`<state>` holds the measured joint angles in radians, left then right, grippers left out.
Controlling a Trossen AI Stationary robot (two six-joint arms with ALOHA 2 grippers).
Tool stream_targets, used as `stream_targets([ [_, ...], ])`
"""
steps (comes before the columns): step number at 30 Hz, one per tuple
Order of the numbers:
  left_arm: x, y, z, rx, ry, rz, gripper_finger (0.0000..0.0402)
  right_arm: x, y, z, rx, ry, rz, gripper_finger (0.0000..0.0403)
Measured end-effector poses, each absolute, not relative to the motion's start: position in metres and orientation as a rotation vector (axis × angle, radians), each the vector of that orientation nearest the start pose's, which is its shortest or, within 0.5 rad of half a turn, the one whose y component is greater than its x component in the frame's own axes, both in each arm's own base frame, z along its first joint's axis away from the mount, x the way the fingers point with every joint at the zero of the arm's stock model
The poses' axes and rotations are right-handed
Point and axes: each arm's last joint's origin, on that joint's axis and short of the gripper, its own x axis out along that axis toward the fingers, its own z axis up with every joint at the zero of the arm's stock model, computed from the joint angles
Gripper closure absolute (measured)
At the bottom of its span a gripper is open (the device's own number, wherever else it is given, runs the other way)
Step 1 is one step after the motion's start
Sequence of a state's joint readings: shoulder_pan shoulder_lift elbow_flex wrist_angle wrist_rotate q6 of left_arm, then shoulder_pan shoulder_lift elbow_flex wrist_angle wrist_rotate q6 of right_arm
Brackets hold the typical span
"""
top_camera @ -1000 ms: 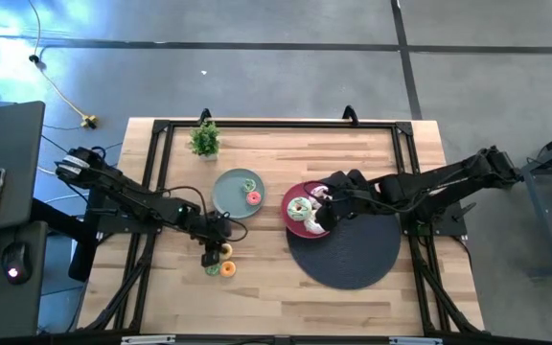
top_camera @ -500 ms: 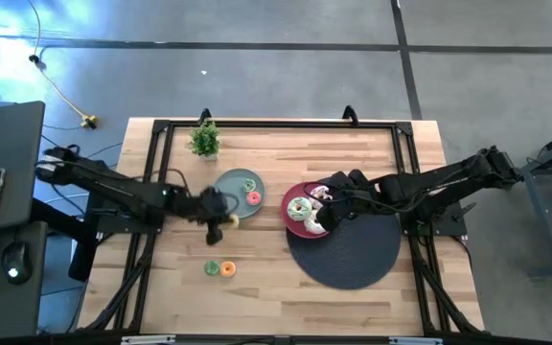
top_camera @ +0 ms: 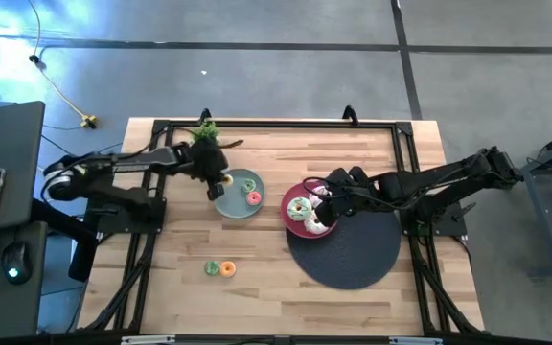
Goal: Pick & Place donuts
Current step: Put the small yellow donut on the blue plate
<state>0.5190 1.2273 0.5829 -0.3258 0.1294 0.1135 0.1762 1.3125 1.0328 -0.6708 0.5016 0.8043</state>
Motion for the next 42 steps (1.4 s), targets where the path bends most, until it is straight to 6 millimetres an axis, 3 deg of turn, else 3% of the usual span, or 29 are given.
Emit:
stream_targets([
  [5,0.203,0.121,0.164,-0.219,0.856,0.279,0.04,0.257,0.031,0.273,0.437,0.702,-0.642,0.0252],
  [13,0.215,0.123,0.158,-0.165,0.908,0.287,0.0397,0.257,0.031,0.273,0.465,0.691,-0.662,0.0252],
  [20,0.22,0.123,0.169,-0.087,0.963,0.282,0.0334,0.257,0.031,0.273,0.455,0.68,-0.679,0.0252],
  [28,0.224,0.111,0.171,-0.074,0.999,0.216,0.0263,0.257,0.03,0.274,0.447,0.675,-0.686,0.0252],
  [34,0.227,0.096,0.181,0.009,0.989,0.25,0.0255,0.257,0.03,0.273,0.451,0.677,-0.684,0.0252],
  [42,0.223,0.094,0.18,0.019,1.032,0.27,0.0255,0.257,0.031,0.273,0.453,0.679,-0.68,0.0252],
])
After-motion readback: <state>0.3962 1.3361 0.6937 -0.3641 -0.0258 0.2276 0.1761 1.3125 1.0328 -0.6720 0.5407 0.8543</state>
